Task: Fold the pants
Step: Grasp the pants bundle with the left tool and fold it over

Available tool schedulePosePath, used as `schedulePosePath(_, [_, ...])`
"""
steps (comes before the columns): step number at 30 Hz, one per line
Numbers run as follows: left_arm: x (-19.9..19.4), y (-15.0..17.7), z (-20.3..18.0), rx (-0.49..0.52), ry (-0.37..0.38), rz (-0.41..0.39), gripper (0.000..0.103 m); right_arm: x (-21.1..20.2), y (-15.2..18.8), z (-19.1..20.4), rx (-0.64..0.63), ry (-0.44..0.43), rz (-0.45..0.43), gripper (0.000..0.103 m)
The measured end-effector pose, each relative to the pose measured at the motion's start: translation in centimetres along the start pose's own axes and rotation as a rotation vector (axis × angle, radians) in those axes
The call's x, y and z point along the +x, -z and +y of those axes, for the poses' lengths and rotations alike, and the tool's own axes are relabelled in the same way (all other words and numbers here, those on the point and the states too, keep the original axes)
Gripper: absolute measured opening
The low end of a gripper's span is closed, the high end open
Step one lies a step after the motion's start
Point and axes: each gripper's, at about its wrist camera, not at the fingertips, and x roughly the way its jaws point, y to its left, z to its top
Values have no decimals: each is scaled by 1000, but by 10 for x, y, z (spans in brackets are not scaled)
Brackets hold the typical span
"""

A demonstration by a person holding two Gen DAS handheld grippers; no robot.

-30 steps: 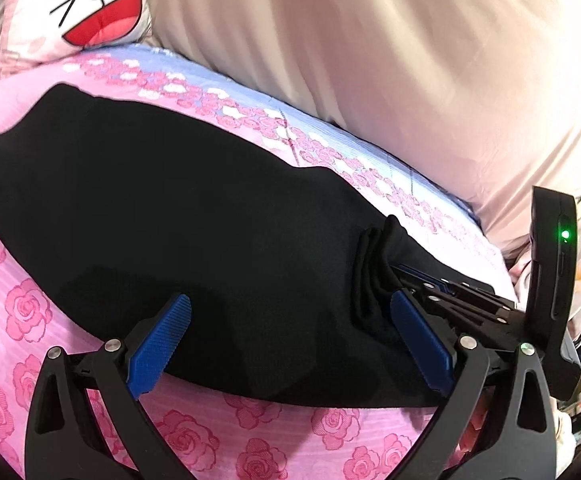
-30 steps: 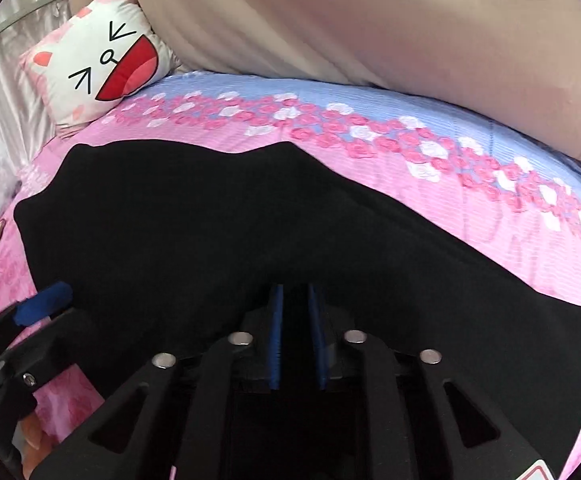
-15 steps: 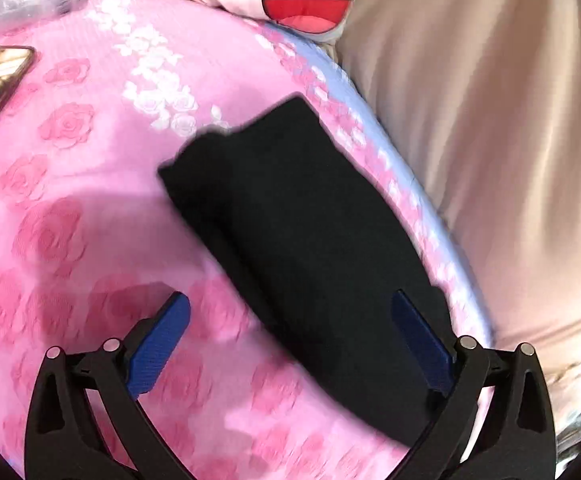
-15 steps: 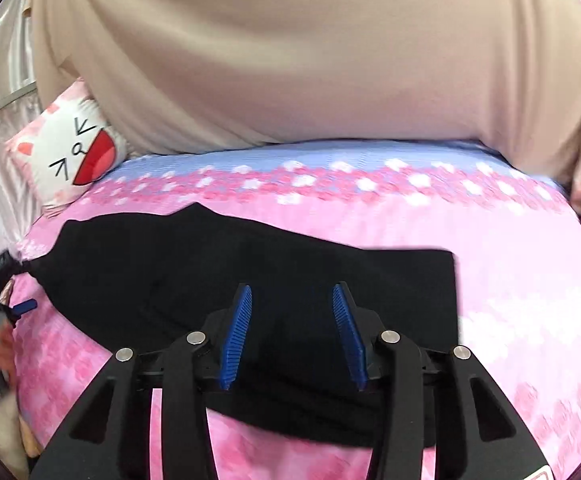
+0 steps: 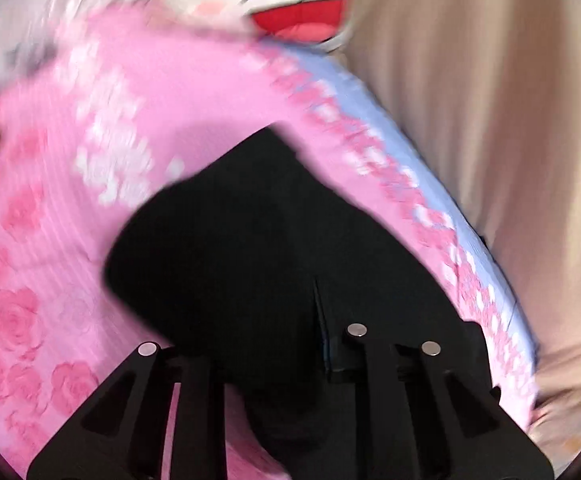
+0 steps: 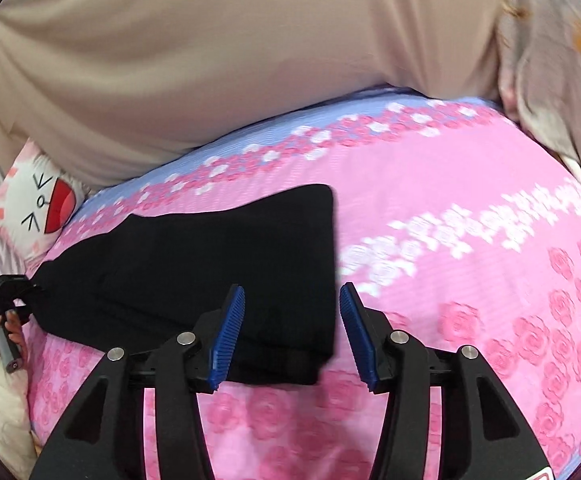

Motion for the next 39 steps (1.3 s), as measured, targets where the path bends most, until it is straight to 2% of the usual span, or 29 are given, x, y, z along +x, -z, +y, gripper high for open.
schedulePosePath(3, [-33, 13, -59, 169, 24, -64, 19, -2, 3, -18, 37, 0, -9, 49])
schedulePosePath(6, [-74, 52, -149, 412, 102, -124, 19, -1, 6, -36, 82, -4, -9, 49])
schedulePosePath(8, [-91, 83, -195, 537, 170, -125, 20, 0, 8, -43, 106, -13, -9, 49])
schedulePosePath(10, [-97, 119, -235, 638, 242, -94, 20, 0, 10, -50, 118, -20, -10, 49])
schedulePosePath(12, [-88, 164, -270, 741, 295, -16, 21, 0, 13, -55, 126, -26, -10, 49])
schedulePosePath(14, [-66, 203, -289, 801, 294, 84, 21, 0, 15, -60, 140, -31, -8, 49])
schedulePosePath(15, [-56, 215, -293, 813, 285, 122, 23, 0, 17, -63, 148, -36, -6, 49])
schedulePosePath(16, [-36, 236, -296, 831, 251, 194, 24, -1, 18, -65, 154, -42, -6, 49])
schedulePosePath(17, [-22, 252, -297, 854, 205, 232, 24, 0, 20, -67, 160, -50, -6, 49])
schedulePosePath(18, [-17, 264, -297, 875, 162, 206, 27, 1, 21, -68, 167, -59, -2, 49])
schedulePosePath(19, [-20, 269, -295, 894, 149, 150, 34, 1, 22, -70, 173, -70, 0, 49])
schedulePosePath(20, [-30, 277, -295, 922, 136, 104, 45, 2, 22, -72, 184, -89, -1, 49])
schedulePosePath(21, [-37, 280, -295, 938, 143, 85, 74, 2, 22, -73, 189, -95, -4, 49])
schedulePosePath(22, [-48, 281, -294, 936, 168, 63, 94, 4, 21, -73, 191, -102, -1, 49])
schedulePosePath(24, [-76, 281, -289, 923, 246, 11, 97, 9, 20, -72, 185, -105, 16, 49])
schedulePosePath(27, [-102, 287, -289, 961, 265, -65, 97, 13, 20, -65, 145, -98, 36, 49])
schedulePosePath(31, [-115, 272, -282, 929, 322, -48, 97, 14, 21, -62, 126, -85, 37, 49])
schedulePosePath(33, [-114, 263, -269, 893, 315, -46, 97, 13, 21, -64, 142, -73, 34, 49])
schedulePosePath(37, [-107, 224, -224, 782, 226, -66, 97, 11, 16, -63, 158, -37, 28, 49])
schedulePosePath(39, [-99, 199, -198, 705, 178, -59, 97, 11, 8, -54, 164, -97, 36, 51])
